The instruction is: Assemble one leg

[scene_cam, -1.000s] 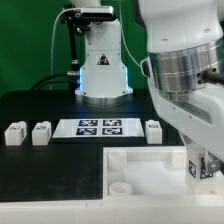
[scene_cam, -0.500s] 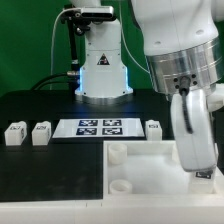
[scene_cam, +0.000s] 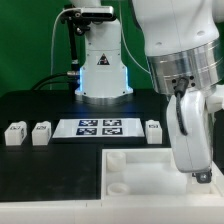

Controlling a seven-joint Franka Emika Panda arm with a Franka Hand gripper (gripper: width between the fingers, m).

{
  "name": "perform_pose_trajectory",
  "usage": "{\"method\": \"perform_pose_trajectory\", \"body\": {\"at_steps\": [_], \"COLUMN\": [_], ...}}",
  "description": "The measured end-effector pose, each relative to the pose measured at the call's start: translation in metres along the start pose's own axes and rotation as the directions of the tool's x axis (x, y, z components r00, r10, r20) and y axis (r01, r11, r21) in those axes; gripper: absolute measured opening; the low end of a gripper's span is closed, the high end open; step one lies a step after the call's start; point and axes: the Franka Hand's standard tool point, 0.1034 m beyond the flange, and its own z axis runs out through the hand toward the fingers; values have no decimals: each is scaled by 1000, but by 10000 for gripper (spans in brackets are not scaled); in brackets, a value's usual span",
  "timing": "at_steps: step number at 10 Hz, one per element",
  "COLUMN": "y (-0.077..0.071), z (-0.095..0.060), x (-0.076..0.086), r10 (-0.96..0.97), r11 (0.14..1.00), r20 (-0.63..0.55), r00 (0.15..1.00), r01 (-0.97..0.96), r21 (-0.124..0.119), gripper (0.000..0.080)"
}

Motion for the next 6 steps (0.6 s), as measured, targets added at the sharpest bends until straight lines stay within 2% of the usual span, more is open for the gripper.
{"method": "perform_pose_trajectory", "body": {"at_steps": [2, 4, 6], "y": [16, 30, 30], "z": [-10, -31, -26], "x": [-2, -8, -6], "r10": [-8, -21, -22], "r11": [1000, 1000, 1000], "r20": [2, 10, 7], "r00": [1000, 1000, 1000], "r01": [8, 21, 22], "r21": [4, 4, 1], "gripper": [646, 649, 649]}}
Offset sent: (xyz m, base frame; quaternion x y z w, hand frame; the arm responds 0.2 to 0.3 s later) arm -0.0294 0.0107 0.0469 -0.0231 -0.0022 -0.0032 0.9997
